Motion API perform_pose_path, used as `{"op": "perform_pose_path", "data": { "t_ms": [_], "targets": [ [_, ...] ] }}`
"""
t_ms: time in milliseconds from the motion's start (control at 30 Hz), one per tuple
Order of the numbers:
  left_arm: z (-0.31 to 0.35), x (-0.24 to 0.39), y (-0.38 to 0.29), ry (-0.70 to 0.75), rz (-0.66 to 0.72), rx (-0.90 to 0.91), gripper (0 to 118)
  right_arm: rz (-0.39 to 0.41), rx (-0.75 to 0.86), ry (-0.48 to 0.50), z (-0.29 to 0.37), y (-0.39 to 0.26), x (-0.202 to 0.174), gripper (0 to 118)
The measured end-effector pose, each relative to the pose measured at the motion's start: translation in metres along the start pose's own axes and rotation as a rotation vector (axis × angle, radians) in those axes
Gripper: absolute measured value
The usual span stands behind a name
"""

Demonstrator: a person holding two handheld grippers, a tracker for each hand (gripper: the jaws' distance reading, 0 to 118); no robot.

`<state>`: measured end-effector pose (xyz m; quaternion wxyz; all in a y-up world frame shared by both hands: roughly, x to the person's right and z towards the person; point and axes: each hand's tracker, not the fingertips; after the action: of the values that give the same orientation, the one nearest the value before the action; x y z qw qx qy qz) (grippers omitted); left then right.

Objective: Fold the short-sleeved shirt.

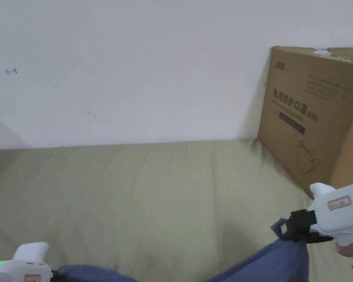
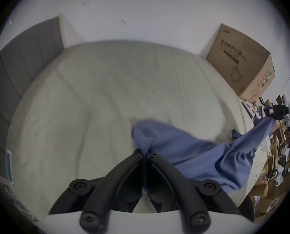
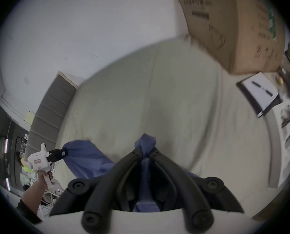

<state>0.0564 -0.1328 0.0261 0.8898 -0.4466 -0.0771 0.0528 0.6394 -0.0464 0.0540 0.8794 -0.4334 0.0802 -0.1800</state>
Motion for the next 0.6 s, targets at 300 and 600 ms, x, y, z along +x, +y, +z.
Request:
{"op": "perform_pose_path", "data": {
  "t_ms": [300, 600],
  "targets": [
    [0.163, 0.006, 0.066, -0.040, -0.011, 0.304, 1, 0.023, 0.253, -0.013, 0.148, 0.037, -0.029, 6],
    [0.254, 0.036, 0.154, 0.006, -0.026, 0.510, 1, 0.117, 0.489, -0.085, 0.221, 0.135, -0.100, 6]
  ]
}}
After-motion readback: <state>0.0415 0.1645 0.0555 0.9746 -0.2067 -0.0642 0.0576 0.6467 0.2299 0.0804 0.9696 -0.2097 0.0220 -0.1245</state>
